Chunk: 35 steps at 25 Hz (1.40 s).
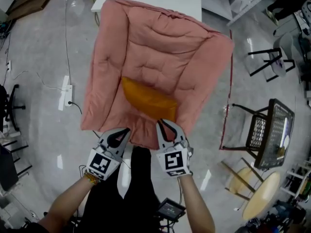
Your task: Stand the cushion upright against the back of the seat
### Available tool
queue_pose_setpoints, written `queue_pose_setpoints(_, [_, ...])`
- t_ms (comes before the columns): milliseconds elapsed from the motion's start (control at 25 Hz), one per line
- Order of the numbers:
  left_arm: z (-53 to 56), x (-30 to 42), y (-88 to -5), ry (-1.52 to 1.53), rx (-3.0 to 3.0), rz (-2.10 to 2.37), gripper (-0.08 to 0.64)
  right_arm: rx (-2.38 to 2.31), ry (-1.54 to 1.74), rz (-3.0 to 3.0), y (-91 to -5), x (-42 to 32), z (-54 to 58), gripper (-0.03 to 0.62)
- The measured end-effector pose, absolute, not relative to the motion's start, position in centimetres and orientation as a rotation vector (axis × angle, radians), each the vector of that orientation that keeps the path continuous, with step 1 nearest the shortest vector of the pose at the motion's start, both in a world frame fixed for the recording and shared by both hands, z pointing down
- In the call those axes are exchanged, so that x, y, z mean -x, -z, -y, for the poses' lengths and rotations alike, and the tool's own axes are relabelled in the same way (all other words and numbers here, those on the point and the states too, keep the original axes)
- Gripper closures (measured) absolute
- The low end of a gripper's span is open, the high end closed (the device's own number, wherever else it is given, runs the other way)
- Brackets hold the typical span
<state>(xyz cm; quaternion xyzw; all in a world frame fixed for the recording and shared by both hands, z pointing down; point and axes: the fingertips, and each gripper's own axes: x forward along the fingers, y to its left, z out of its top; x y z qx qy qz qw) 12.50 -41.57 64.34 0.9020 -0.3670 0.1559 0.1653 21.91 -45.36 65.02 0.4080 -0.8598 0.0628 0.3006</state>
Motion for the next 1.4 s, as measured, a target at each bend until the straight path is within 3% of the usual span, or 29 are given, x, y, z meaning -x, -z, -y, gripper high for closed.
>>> queue_pose_setpoints(120, [42.6, -12.3, -67.3, -0.432, -2.568, 1.027, 0.546, -1.04, -0.153, 2.235, -69.0, -22.9, 46.6, 0.567])
queue_pose_setpoints(280, [43.3, -11.5, -71.7, -0.42, -2.524, 1.025, 0.546, -0.974, -0.203, 2.17, -74.8, -24.0, 47.4, 0.457])
queue_pose_setpoints(760, [41.8, -9.0, -84.7, -0.483, -2.419, 1.016, 0.546, -1.111, -0.362, 2.054, -85.2, -28.0, 49.0, 0.31])
queue_pose_setpoints(1400, [43.6, -6.0, -86.9, -0.452, -2.365, 1.07, 0.546, -1.144, -0.636, 2.028, -89.6, -29.8, 51.6, 0.284])
